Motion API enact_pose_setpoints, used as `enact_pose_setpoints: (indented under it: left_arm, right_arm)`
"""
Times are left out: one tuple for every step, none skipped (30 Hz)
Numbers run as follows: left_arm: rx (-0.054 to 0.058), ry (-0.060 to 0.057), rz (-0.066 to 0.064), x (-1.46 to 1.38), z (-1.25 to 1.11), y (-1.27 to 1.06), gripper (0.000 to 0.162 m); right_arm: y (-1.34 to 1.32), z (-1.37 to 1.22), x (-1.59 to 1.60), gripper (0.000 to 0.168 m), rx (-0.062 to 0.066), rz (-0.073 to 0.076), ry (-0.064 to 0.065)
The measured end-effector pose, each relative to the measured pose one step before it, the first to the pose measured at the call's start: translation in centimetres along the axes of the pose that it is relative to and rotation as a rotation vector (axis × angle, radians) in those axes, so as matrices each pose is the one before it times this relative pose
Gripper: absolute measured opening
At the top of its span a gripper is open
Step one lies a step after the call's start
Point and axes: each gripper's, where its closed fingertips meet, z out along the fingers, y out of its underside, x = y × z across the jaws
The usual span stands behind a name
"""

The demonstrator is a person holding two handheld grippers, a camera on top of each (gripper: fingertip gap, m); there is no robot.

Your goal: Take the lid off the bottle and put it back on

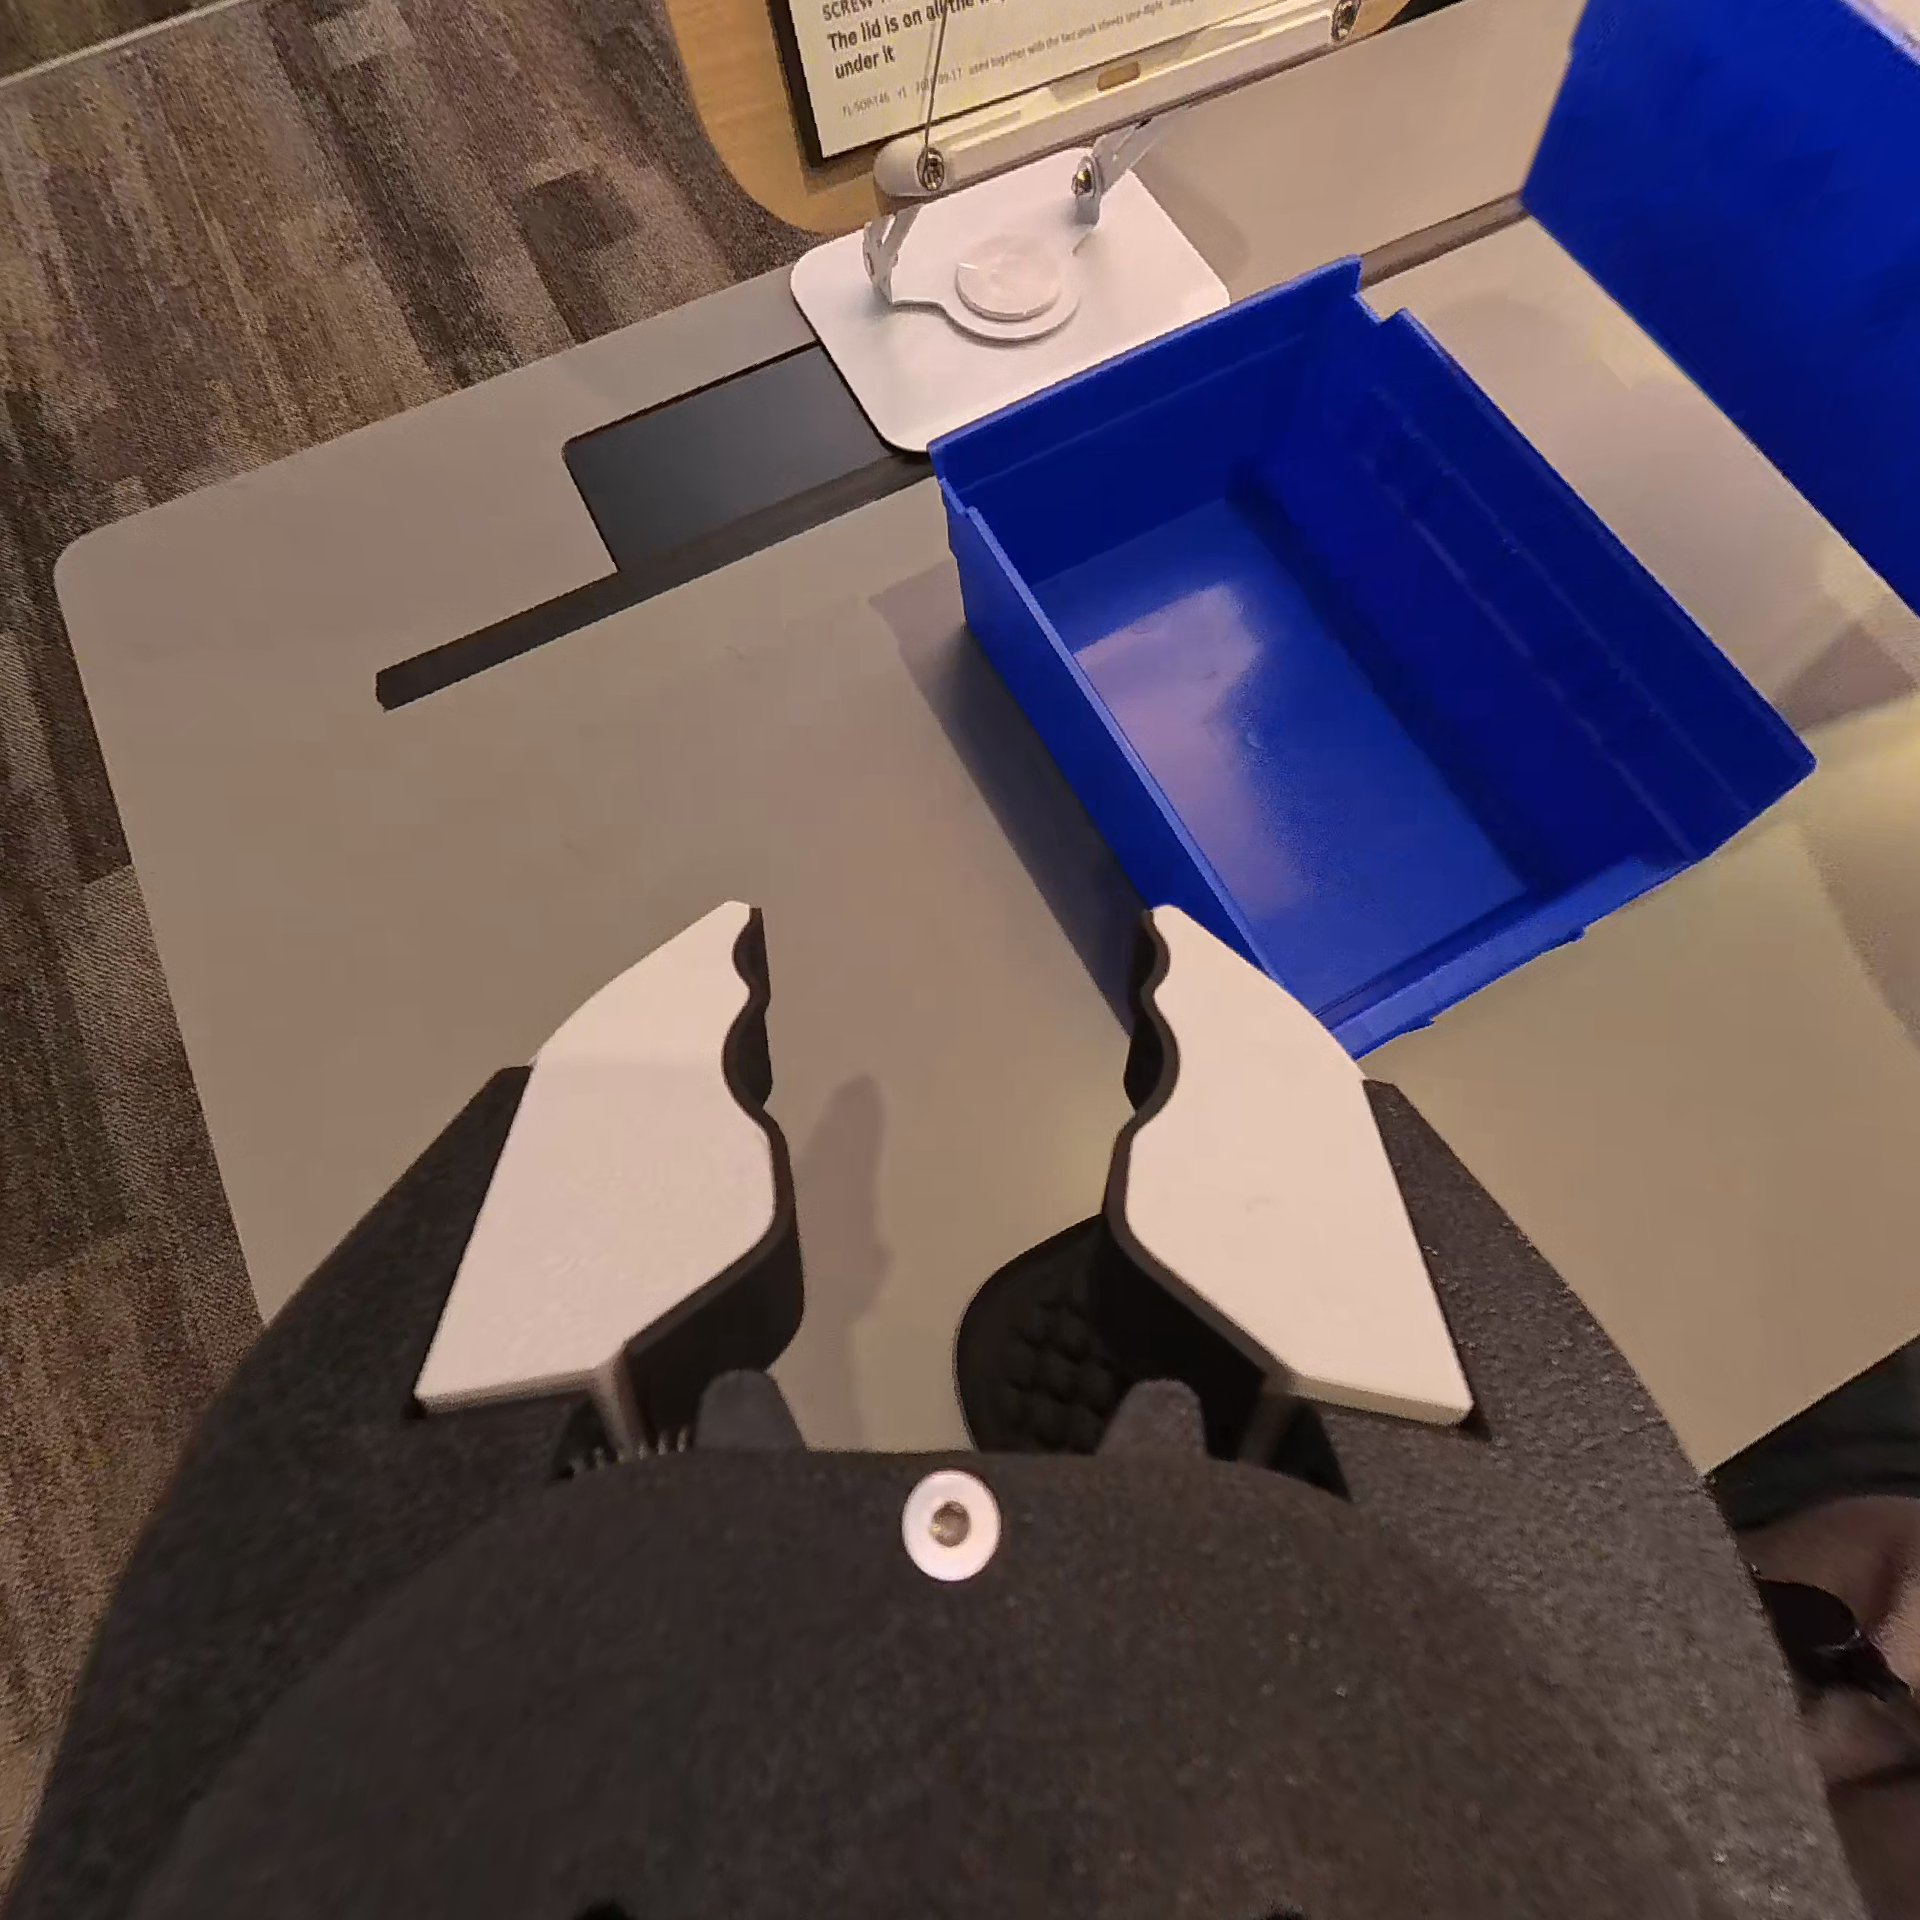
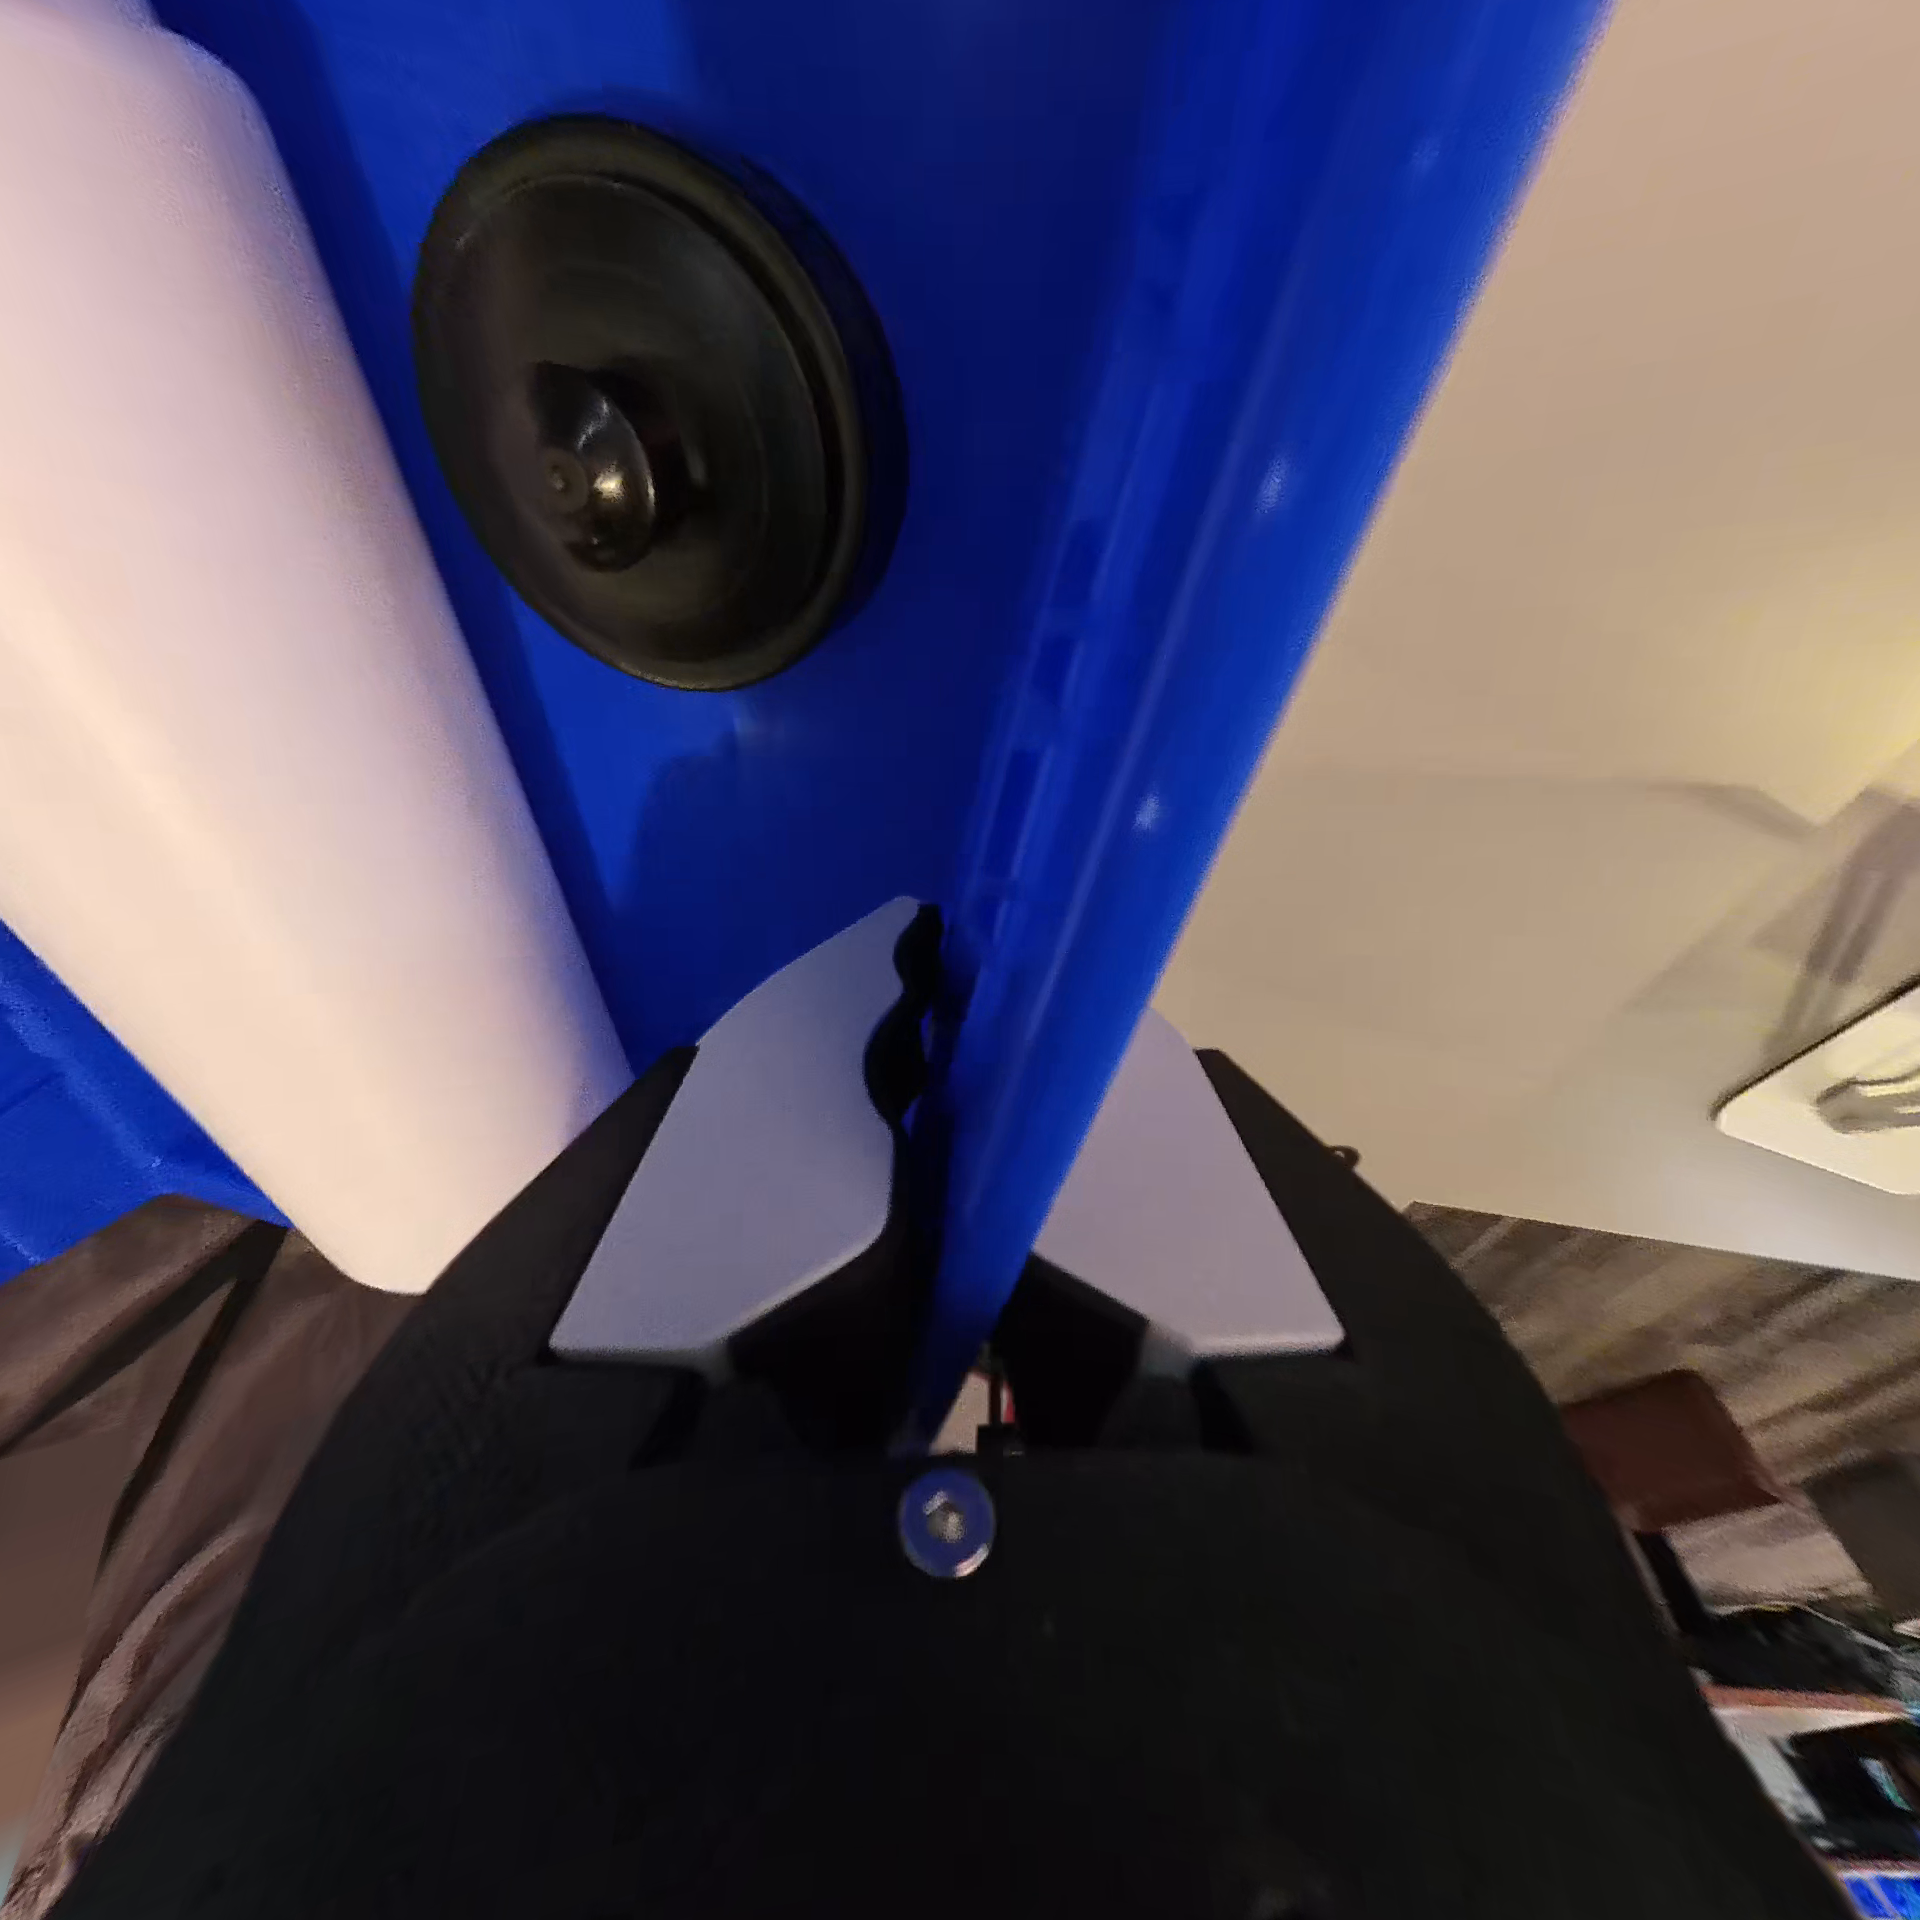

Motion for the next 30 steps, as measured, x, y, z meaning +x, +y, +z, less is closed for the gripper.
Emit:
enact_pose_setpoints:
  left_arm:
    - [0.0031, -0.0039, 0.0005, -0.084, -0.104, 0.007, 0.066]
    - [0.0028, -0.0066, -0.0045, -0.202, -0.162, 0.064, 0.067]
    - [0.0038, -0.0086, -0.0129, -0.332, -0.192, 0.089, 0.066]
    - [-0.0024, -0.0103, -0.0268, -0.471, -0.202, 0.249, 0.064]
    - [-0.0114, -0.0117, -0.0368, -0.650, -0.159, 0.464, 0.061]
    - [-0.0157, -0.0133, -0.0304, -0.816, -0.116, 0.516, 0.063]
    - [-0.0072, -0.0236, -0.0242, -1.072, -0.131, 0.396, 0.066]
    - [0.0017, -0.0223, -0.0325, -1.164, -0.145, 0.295, 0.067]
    - [0.0034, -0.0127, -0.0462, -1.104, -0.175, 0.248, 0.068]
    - [0.0081, -0.0080, -0.0491, -1.050, -0.209, 0.147, 0.070]
    - [0.0129, -0.0051, -0.0480, -0.971, -0.272, 0.054, 0.071]
    - [0.0178, -0.0034, -0.0444, -0.880, -0.309, -0.043, 0.070]
    - [0.0189, -0.0045, -0.0435, -0.806, -0.318, -0.079, 0.070]
    - [0.0146, -0.0059, -0.0467, -0.734, -0.276, -0.038, 0.069]
    - [0.0087, -0.0025, -0.0420, -0.552, -0.225, 0.002, 0.070]
    - [0.0055, 0.0073, -0.0237, -0.301, -0.171, 0.000, 0.071]
    - [0.0066, 0.0098, -0.0058, -0.178, -0.135, -0.003, 0.071]
    - [0.0037, 0.0023, 0.0003, -0.271, -0.096, -0.003, 0.071]
    - [0.0022, -0.0041, -0.0055, -0.395, -0.035, -0.005, 0.071]
    - [0.0012, -0.0013, -0.0114, -0.407, 0.014, -0.007, 0.072]
    - [0.0020, 0.0023, -0.0146, -0.371, 0.042, -0.027, 0.072]
    - [0.0020, -0.0004, -0.0157, -0.411, 0.038, -0.023, 0.072]
    - [-0.0013, -0.0042, -0.0133, -0.440, 0.006, 0.035, 0.072]
    - [-0.0016, -0.0053, -0.0107, -0.398, -0.023, 0.048, 0.072]
    - [0.0002, -0.0033, -0.0077, -0.318, -0.060, 0.042, 0.072]
    - [-0.0017, -0.0123, -0.0049, -0.421, -0.087, 0.065, 0.066]
    - [-0.0026, -0.0309, -0.0053, -0.662, -0.053, 0.094, 0.063]
    - [-0.0108, -0.0279, -0.0054, -0.665, 0.041, 0.208, 0.061]
    - [-0.0136, -0.0166, -0.0069, -0.549, 0.157, 0.238, 0.059]
    - [-0.0132, -0.0097, -0.0073, -0.552, 0.245, 0.186, 0.059]
  right_arm:
    - [-0.905, -0.779, -1.291, 0.007, 0.0111, -0.0215, 0.0074]
    - [-1.032, -0.659, -1.472, 0.007, 0.0136, -0.0233, 0.0010]
    - [-1.135, -0.529, -1.654, 0.007, 0.0140, -0.0285, -0.0038]
    - [-1.226, -0.381, -1.820, 0.007, 0.0150, -0.0319, -0.0076]
    - [-1.295, -0.217, -1.959, 0.007, 0.0138, -0.0329, -0.0116]
    - [-1.362, -0.066, -2.060, 0.007, 0.0110, -0.0336, -0.0145]
    - [-1.354, 0.102, -2.139, 0.007, 0.0053, -0.0320, -0.0180]
    - [-1.365, 0.234, -2.192, 0.007, -0.0002, -0.0343, -0.0192]
    - [-1.385, 0.323, -2.182, 0.007, -0.0032, -0.0356, -0.0167]
    - [-1.444, 0.367, -2.115, 0.007, -0.0023, -0.0358, -0.0129]
    - [-1.516, 0.393, -2.046, 0.007, 0.0015, -0.0353, -0.0095]
    - [-1.534, 0.413, -1.945, 0.007, 0.0035, -0.0304, -0.0083]
    - [-1.529, 0.400, -1.815, 0.007, 0.0061, -0.0256, -0.0077]
    - [-1.520, 0.380, -1.646, 0.007, 0.0100, -0.0237, -0.0073]
    - [-1.475, 0.399, -1.504, 0.007, 0.0118, -0.0183, -0.0104]
    - [-1.361, 0.445, -1.407, 0.007, 0.0094, -0.0129, -0.0143]
    - [-1.187, 0.511, -1.347, 0.007, 0.0037, -0.0122, -0.0158]
    - [-1.065, 0.579, -1.266, 0.007, -0.0006, -0.0110, -0.0160]
    - [-0.954, 0.656, -1.181, 0.007, -0.0028, -0.0082, -0.0139]
    - [-0.907, 0.680, -1.130, 0.007, -0.0023, -0.0103, -0.0121]
    - [-0.828, 0.713, -1.035, 0.007, -0.0028, -0.0132, -0.0085]
    - [-0.726, 0.740, -0.900, 0.007, -0.0052, -0.0093, -0.0036]
    - [-0.660, 0.733, -0.752, 0.007, -0.0062, -0.0064, 0.0002]
    - [-0.611, 0.740, -0.622, 0.007, -0.0046, -0.0051, 0.0022]
    - [-0.554, 0.758, -0.537, 0.007, -0.0038, -0.0048, 0.0018]
    - [-0.500, 0.733, -0.392, 0.007, -0.0038, -0.0029, 0.0044]
    - [-0.422, 0.712, -0.297, 0.007, -0.0047, 0.0051, 0.0004]
    - [-0.359, 0.700, -0.276, 0.007, -0.0046, 0.0070, -0.0061]
    - [-0.260, 0.694, -0.203, 0.007, -0.0063, 0.0043, -0.0059]
    - [-0.169, 0.705, -0.128, 0.007, -0.0086, 0.0074, -0.0053]
